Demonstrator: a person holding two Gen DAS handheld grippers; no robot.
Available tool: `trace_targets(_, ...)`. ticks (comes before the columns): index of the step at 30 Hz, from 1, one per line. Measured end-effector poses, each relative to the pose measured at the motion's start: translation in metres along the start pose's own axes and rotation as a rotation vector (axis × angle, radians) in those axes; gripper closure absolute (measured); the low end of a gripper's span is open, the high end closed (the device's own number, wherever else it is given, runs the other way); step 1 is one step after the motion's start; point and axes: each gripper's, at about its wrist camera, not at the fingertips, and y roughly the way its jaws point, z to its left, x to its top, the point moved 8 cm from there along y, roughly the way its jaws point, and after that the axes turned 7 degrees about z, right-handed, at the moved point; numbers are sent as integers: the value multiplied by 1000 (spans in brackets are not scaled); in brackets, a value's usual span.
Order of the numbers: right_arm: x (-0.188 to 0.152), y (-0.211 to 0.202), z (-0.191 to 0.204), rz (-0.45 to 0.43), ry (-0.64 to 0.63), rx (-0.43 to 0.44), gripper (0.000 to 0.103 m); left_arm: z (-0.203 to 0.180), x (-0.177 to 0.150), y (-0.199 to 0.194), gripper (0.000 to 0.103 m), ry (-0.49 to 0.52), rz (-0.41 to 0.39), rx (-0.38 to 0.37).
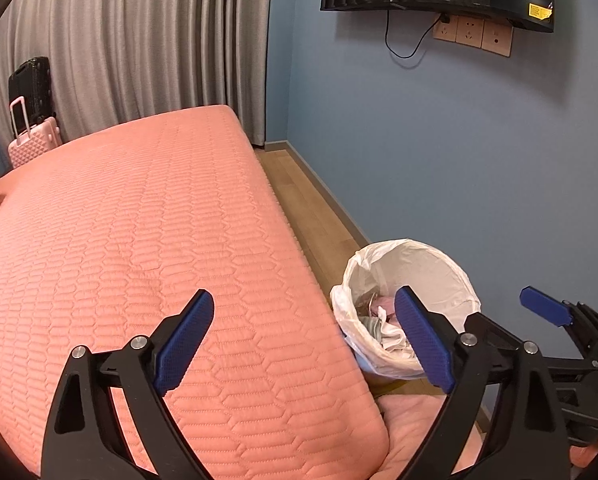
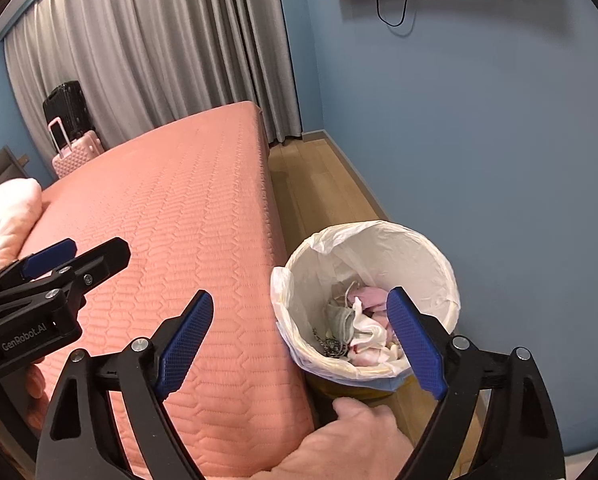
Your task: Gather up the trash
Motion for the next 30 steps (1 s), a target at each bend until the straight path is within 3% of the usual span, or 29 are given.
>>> trace_targets(6, -10, -3, 0, -1, -1, -14, 16, 1, -9, -5, 12, -2, -3, 16)
trace_targets(7, -12, -3, 0, 3, -5, -15, 6, 1, -10, -6, 12, -4, -4, 19)
trace_targets(30, -27, -14, -2, -12, -8, -29, 6, 10, -27, -22, 8, 4, -23, 67)
